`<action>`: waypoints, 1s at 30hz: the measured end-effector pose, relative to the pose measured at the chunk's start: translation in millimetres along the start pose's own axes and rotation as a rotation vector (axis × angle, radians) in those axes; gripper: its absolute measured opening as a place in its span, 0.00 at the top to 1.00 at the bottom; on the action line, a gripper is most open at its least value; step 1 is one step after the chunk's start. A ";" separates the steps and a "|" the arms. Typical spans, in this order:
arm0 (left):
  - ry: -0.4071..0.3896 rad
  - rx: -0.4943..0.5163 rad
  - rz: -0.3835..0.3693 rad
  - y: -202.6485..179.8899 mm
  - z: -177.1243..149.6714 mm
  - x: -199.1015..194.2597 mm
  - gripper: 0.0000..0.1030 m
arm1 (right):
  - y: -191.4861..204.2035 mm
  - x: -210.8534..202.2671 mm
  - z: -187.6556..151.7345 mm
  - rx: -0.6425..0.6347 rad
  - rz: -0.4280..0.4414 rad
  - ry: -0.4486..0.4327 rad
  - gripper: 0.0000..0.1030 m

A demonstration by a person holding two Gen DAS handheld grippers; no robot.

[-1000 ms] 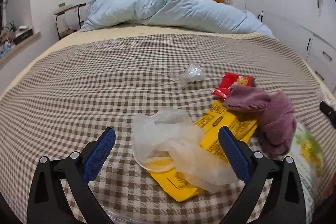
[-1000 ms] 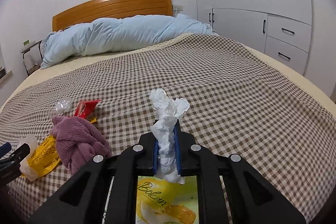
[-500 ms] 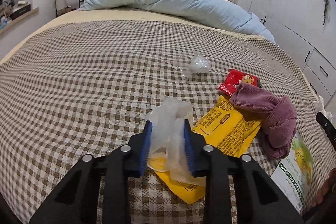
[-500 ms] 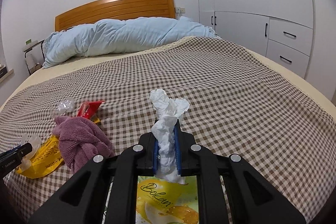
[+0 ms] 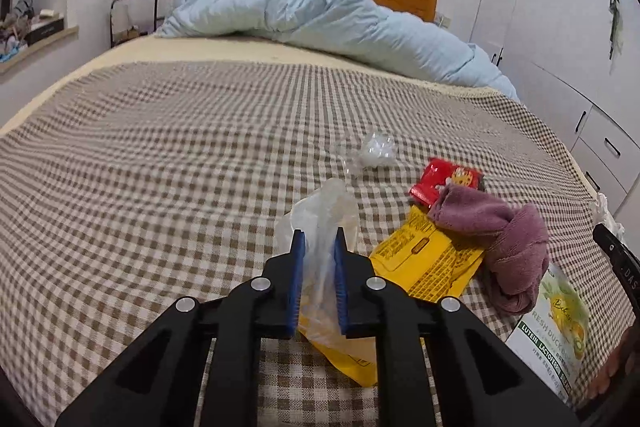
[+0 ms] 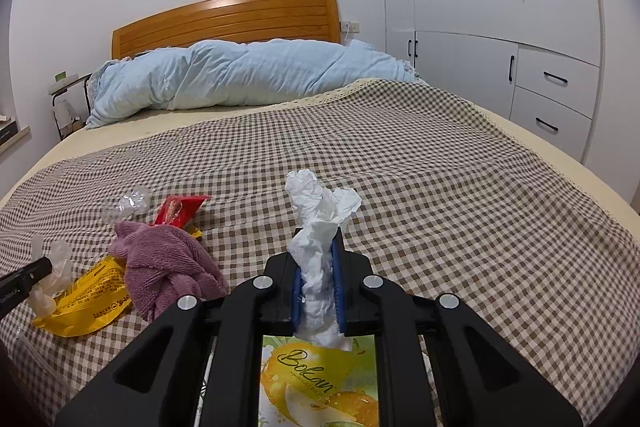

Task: Collect trash
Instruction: 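Lift the clear glove off the yellow wrapper with the left tool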

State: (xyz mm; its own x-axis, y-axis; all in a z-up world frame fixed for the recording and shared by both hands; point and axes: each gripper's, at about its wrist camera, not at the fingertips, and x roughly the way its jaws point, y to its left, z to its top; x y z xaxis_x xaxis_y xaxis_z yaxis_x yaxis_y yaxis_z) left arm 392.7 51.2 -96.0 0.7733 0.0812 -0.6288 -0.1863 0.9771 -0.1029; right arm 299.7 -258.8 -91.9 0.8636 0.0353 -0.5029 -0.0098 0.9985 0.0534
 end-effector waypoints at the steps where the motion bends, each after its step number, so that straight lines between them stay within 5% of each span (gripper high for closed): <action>1: -0.011 0.002 0.001 -0.5 1.1 -3.2 0.89 | 0.2 -1.0 0.3 -0.001 0.002 -0.001 0.88; 12: -0.088 -0.004 -0.030 -0.6 7.7 -31.3 0.89 | 2.0 -12.8 1.6 -0.017 0.004 -0.020 0.88; 30: -0.101 0.014 -0.084 -6.9 -3.0 -61.2 0.89 | 5.0 -44.0 -4.2 -0.049 0.006 -0.046 0.88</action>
State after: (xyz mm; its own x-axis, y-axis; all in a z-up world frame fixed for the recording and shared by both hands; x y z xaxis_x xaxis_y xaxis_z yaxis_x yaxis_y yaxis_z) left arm 344.9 38.9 -59.1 0.8429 0.0172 -0.5378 -0.1100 0.9839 -0.1409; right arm 259.5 -255.2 -73.1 0.8858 0.0406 -0.4623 -0.0386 0.9992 0.0138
